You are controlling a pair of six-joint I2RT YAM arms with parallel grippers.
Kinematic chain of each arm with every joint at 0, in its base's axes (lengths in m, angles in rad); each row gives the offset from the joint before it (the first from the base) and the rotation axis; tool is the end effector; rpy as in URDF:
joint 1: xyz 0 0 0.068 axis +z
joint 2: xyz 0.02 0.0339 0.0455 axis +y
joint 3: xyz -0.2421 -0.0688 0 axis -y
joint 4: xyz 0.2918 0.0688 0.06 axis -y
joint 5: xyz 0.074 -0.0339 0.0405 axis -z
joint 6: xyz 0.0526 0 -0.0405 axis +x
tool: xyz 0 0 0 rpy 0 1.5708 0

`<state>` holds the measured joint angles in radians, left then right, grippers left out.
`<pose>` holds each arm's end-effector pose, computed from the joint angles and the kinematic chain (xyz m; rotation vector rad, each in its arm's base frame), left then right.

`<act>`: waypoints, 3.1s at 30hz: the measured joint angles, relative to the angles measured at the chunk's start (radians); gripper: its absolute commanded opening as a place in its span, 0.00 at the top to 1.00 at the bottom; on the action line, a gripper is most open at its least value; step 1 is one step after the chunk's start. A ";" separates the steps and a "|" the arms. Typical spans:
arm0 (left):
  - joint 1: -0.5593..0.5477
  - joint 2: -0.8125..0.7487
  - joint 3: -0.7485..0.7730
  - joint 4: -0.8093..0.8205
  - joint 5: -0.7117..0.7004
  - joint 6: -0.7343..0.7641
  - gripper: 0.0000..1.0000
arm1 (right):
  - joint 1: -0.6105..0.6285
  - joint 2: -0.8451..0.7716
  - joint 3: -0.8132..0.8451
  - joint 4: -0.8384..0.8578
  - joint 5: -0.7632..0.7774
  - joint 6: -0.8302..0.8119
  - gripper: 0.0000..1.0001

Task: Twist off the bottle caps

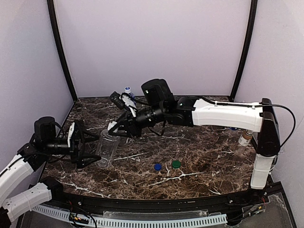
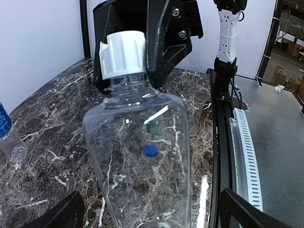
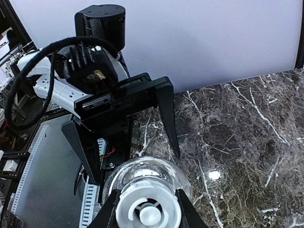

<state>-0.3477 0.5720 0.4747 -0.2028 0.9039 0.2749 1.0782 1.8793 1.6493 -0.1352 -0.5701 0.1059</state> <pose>0.1875 -0.1119 0.2444 1.1229 1.4617 -0.8885 0.2123 0.4556 0.2938 -1.3398 1.6395 1.3018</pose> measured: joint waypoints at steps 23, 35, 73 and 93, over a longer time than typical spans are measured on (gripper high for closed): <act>-0.017 0.028 0.002 -0.052 -0.008 0.013 0.50 | 0.029 0.028 0.004 0.211 -0.035 0.094 0.69; -0.019 0.032 0.093 -0.118 -0.381 0.319 0.54 | 0.019 -0.002 0.004 0.134 0.067 0.152 0.31; -0.061 0.035 0.117 0.212 -1.014 1.275 0.58 | -0.061 0.221 0.266 0.154 -0.017 0.555 0.80; -0.079 0.024 0.096 0.217 -1.013 1.284 0.59 | -0.064 0.225 0.266 0.147 -0.040 0.550 0.75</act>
<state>-0.4267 0.5961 0.5709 0.0143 -0.1089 1.5589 1.0142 2.1044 1.9148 0.0116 -0.6098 0.6556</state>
